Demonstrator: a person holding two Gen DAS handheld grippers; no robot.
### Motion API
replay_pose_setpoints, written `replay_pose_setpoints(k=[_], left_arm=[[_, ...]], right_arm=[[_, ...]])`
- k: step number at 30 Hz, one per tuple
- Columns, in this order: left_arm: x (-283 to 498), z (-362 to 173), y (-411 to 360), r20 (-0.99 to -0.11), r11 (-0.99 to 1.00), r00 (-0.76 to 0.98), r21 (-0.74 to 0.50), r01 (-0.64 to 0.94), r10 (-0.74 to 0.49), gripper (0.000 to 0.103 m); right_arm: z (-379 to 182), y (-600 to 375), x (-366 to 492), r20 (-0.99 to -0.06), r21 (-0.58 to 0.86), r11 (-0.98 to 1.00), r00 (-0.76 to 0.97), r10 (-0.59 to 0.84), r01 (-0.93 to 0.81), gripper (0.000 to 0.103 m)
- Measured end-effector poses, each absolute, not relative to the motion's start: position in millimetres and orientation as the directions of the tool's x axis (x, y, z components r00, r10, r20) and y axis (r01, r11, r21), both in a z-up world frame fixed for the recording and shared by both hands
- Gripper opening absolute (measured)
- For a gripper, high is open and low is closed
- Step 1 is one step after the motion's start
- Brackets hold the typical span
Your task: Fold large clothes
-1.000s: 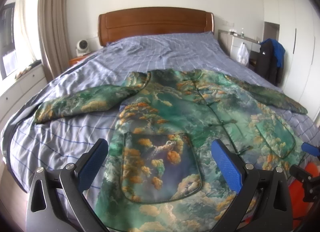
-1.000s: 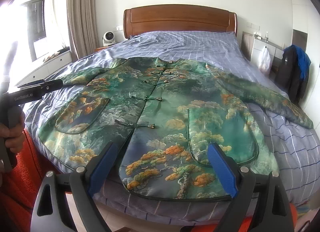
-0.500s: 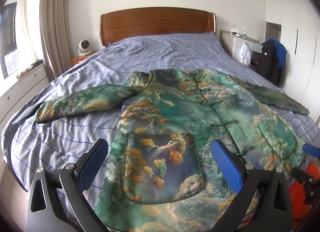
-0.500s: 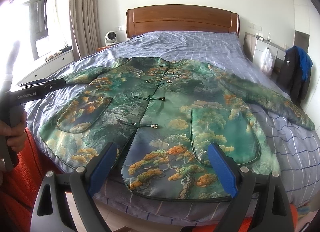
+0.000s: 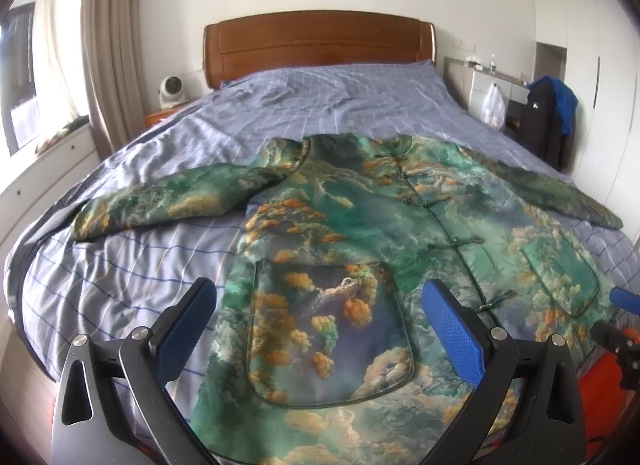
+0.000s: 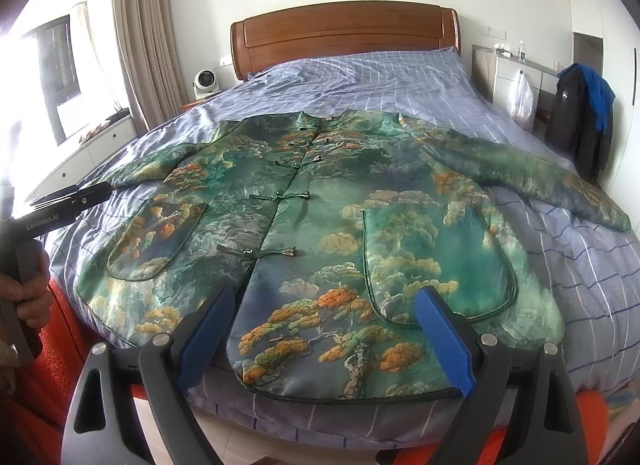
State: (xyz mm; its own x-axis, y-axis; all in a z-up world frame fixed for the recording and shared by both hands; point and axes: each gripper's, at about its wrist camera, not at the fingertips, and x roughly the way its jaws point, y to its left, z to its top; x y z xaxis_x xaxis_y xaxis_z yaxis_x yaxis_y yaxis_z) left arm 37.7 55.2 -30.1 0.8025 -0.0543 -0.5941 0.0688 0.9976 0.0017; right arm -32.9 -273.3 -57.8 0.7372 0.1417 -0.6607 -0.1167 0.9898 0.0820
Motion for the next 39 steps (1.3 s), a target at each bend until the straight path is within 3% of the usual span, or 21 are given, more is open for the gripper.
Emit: replay_pose_setpoints(k=[39], left_arm=[[36.1, -34.9, 47.1, -0.592, 0.998, 0.805, 0.013, 0.067, -0.046, 0.103]], right_arm=[[-60.9, -266.4, -35.3, -0.666, 0.08, 0.984, 0.725, 0.173, -0.161, 0.091]])
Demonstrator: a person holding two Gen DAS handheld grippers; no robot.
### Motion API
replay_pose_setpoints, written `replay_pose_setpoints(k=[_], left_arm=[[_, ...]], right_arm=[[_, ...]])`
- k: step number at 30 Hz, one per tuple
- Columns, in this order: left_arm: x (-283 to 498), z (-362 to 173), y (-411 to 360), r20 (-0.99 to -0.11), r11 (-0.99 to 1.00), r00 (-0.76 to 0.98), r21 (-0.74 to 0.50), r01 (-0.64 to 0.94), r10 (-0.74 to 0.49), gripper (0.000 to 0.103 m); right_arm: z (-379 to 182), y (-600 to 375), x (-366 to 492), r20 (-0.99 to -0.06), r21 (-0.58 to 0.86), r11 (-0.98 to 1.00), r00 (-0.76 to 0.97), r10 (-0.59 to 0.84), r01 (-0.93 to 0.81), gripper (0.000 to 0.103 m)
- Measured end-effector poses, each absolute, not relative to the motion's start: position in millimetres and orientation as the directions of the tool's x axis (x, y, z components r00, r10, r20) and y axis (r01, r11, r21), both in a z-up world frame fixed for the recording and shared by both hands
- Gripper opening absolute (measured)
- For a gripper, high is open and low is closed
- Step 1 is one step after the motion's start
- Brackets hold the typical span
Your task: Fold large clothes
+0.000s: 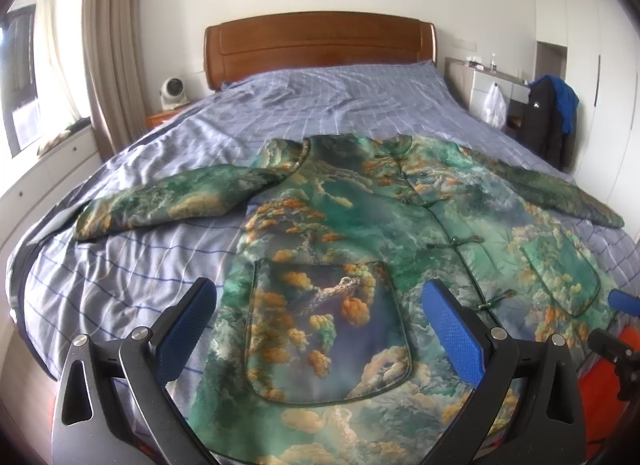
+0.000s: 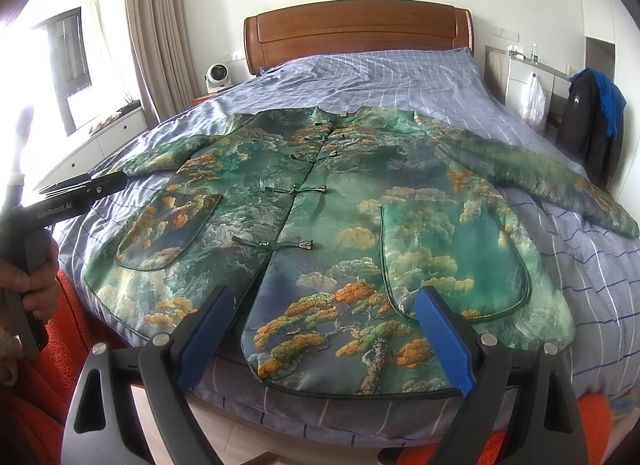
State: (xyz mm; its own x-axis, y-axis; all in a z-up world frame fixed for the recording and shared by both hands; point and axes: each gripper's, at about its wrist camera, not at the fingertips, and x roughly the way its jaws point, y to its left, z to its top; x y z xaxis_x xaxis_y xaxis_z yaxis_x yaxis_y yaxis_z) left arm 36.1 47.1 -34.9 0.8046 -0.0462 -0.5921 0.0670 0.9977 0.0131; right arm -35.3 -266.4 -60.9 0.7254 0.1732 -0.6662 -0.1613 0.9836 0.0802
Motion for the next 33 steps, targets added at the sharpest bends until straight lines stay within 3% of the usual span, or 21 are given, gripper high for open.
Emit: replay_pose_setpoints(k=[19, 25, 31, 33], left_arm=[[38.4, -29.7, 49.9, -0.594, 0.998, 0.804, 0.021, 0.054, -0.031, 0.103], [41.0, -35.4, 54.9, -0.606, 0.999, 0.795, 0.007, 0.034, -0.022, 0.103], [40.3, -35.8, 47.1, -0.607, 0.998, 0.795, 0.044, 0.036, -0.002, 0.103], [40.4, -34.7, 44.5, -0.605, 0.998, 0.796, 0.062, 0.032, 0.012, 0.103]], right_arm=[[-49.9, -339.6, -16.2, -0.656, 0.194, 0.981, 0.74, 0.151, -0.028, 0.091], [-36.9, -504.6, 15.5, -0.604, 0.329, 0.909, 0.797, -0.006, 0.257, 0.091], [-101.6, -694.4, 64.7, -0.63, 0.622, 0.575, 0.776, -0.035, 0.532, 0.091], [-121.1, -723.7, 76.2, -0.628, 0.677, 0.47, 0.778, -0.035, 0.567, 0.086]])
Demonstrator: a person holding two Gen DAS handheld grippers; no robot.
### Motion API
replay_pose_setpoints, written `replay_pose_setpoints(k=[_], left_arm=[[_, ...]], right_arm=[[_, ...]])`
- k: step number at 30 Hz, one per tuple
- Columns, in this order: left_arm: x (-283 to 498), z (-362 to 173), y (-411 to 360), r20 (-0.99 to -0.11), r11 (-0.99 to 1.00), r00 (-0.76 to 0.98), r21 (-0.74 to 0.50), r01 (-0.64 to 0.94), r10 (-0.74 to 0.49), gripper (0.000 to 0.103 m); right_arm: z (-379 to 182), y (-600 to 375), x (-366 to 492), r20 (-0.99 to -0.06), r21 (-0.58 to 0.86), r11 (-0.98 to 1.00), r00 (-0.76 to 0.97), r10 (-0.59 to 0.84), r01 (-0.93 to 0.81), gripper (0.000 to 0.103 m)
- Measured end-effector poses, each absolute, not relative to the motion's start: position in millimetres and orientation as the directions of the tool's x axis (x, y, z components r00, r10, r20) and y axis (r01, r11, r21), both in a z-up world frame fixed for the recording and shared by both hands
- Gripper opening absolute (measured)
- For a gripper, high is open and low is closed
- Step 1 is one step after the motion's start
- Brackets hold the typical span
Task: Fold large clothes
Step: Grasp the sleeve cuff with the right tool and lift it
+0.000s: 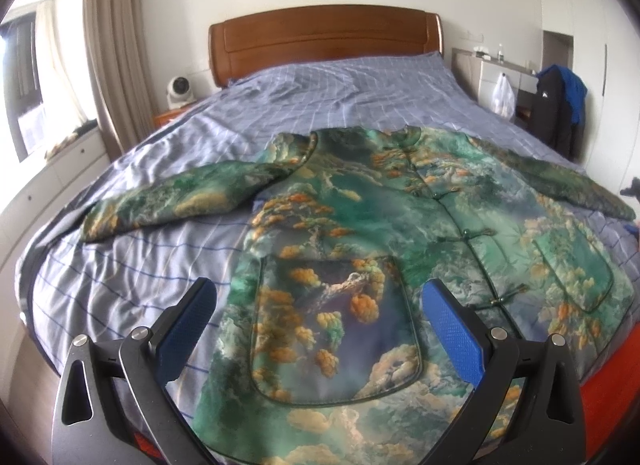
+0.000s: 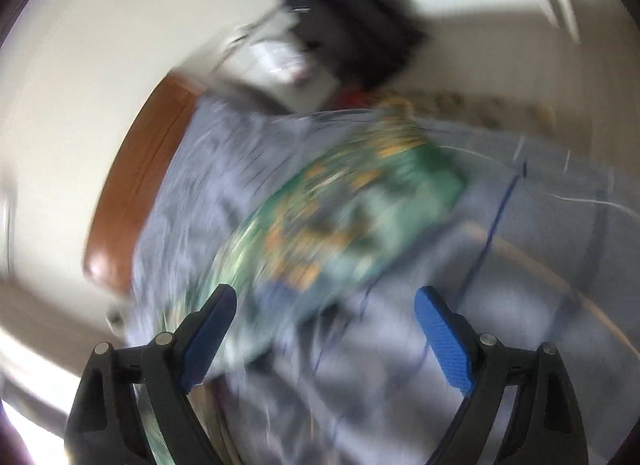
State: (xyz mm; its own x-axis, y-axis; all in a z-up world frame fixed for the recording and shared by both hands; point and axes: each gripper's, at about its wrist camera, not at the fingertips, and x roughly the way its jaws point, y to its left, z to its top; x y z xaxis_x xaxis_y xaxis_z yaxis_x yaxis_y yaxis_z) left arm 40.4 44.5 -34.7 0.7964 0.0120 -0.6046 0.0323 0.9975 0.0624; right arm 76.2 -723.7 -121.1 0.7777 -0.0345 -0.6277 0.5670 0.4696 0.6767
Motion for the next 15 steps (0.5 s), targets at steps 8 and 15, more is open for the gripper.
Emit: replay_pose_setpoints(k=[8, 15], left_arm=[[44.5, -37.5, 46.2, -0.61, 0.997, 0.791, 0.079, 0.007, 0.042, 0.103], [46.9, -44.7, 50.5, -0.613, 0.999, 0.79, 0.049, 0.004, 0.027, 0.103]], right_arm=[[-127.6, -749.8, 120.2, -0.746, 0.501, 0.461, 0.635, -0.199, 0.732, 0.006], [-34.4, -685.8, 147.3, -0.626, 0.39, 0.7, 0.73, -0.275, 0.598, 0.007]])
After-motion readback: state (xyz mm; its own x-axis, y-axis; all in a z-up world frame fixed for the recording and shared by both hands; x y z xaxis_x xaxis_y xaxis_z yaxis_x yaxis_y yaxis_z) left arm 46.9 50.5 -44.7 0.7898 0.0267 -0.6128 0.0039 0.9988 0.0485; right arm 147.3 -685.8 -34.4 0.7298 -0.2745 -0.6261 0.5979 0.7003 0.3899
